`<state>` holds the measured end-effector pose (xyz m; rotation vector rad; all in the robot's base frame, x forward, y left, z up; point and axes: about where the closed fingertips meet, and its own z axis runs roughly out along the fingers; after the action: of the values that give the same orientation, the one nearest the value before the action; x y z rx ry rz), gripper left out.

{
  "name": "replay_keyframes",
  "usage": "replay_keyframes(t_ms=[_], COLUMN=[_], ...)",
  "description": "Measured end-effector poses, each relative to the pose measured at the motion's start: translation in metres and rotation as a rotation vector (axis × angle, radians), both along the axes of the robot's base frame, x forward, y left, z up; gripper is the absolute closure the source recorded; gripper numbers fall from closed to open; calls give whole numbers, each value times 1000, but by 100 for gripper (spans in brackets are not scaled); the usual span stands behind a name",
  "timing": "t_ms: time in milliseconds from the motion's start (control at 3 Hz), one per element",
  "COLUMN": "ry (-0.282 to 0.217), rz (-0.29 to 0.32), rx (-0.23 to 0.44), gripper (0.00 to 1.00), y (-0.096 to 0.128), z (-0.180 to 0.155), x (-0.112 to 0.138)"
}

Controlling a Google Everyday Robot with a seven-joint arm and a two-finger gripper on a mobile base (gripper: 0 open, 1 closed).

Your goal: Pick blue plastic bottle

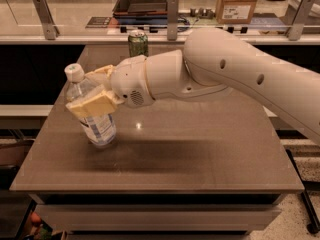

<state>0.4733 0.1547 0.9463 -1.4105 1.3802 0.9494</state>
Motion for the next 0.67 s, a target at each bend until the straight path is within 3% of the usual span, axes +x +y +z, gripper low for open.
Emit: replay_keyframes(t_ms=[333,667], ry=[0,-22], rz=[0,-6], rx=[0,28], gripper=[100,100], y=[0,-12], z=[0,16], x=[0,16])
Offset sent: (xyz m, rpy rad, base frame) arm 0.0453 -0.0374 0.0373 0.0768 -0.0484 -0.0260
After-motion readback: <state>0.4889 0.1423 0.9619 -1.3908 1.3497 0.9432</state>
